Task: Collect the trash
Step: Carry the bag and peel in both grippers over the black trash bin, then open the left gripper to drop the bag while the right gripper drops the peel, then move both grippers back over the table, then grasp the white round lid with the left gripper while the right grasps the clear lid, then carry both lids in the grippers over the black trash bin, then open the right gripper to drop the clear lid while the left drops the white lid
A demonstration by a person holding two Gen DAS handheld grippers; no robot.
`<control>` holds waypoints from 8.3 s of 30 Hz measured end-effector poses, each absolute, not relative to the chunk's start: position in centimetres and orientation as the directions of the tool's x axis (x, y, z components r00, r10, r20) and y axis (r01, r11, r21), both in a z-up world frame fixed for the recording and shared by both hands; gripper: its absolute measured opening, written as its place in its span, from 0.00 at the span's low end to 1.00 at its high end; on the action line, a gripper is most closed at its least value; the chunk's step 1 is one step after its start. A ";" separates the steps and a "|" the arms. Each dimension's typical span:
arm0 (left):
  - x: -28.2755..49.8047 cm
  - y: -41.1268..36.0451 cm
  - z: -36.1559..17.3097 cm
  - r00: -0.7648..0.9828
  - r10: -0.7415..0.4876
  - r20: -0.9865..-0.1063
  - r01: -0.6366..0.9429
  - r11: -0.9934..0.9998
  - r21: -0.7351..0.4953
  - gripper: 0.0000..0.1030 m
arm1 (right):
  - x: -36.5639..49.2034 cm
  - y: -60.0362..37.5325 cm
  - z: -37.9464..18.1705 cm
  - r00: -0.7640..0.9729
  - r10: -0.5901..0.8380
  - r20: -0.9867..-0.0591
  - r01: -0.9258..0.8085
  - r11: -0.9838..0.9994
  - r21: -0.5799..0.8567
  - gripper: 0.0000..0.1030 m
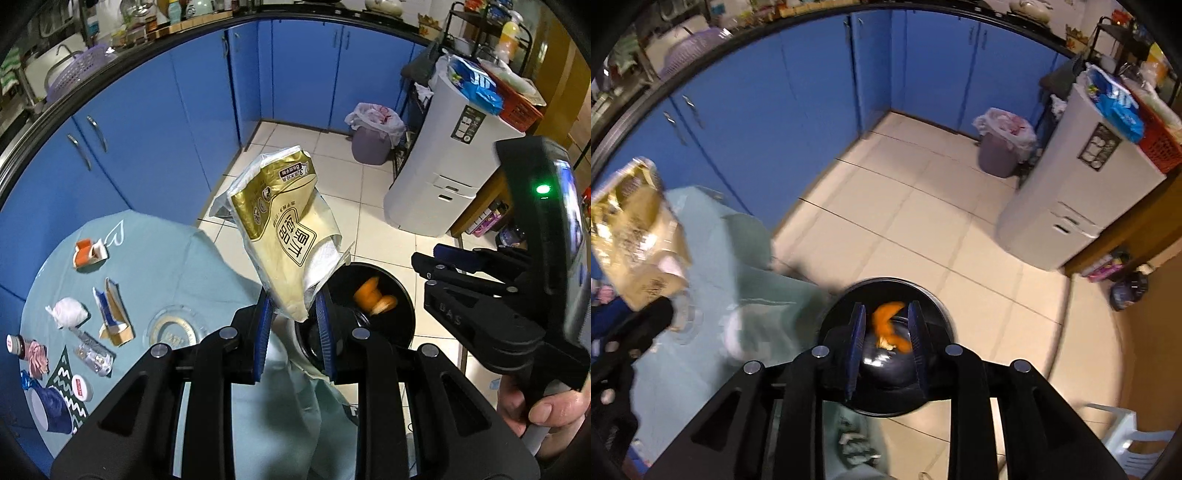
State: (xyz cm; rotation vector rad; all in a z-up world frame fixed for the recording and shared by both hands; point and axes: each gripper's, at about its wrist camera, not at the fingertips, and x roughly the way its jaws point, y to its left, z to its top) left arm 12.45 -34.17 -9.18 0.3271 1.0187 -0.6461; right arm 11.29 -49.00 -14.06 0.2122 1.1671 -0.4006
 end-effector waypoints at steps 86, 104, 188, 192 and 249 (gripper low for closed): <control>15.1 -1.3 -13.4 0.499 0.129 -0.857 -0.098 0.991 0.092 0.97 | 20.1 -29.7 -19.0 0.376 0.190 -0.907 0.016 0.977 0.211 0.88; 18.9 5.1 -19.0 0.424 0.105 -0.900 -0.155 0.987 0.042 0.97 | 22.0 -25.0 -21.5 0.347 0.002 -0.938 0.008 1.000 0.006 0.92; 12.4 -25.5 -5.1 0.641 -0.217 -0.736 0.414 0.906 0.093 0.76 | 8.4 -44.0 -8.8 0.617 -0.172 -0.768 0.302 0.953 0.030 0.83; 12.2 -26.2 -4.9 0.644 -0.223 -0.732 0.426 0.899 0.100 0.76 | 8.1 -44.7 -8.8 0.619 -0.173 -0.766 0.314 0.949 0.040 0.83; 11.9 -32.2 -4.7 0.608 -0.300 -0.735 0.527 0.845 0.091 0.76 | 8.2 -48.7 -8.2 0.636 -0.324 -0.700 0.427 0.904 -0.032 0.93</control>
